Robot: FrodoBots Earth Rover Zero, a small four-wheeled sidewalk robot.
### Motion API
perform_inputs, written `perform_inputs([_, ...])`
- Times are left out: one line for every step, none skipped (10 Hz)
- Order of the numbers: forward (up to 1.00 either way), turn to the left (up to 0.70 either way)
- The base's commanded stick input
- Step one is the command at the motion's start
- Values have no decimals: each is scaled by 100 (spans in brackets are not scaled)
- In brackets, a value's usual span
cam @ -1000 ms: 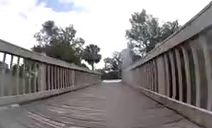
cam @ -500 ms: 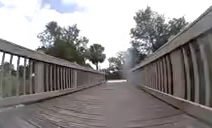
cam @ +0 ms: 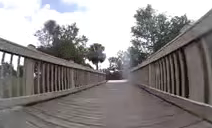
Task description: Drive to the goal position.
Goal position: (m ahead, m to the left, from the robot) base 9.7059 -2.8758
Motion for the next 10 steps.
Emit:
perform_inputs([60,0])
perform_inputs([60,0])
perform_inputs([60,0])
perform_inputs([60,0])
perform_inputs([60,0])
perform_inputs([60,0])
perform_inputs([60,0])
perform_inputs([60,0])
perform_inputs([60,0])
perform_inputs([60,0])
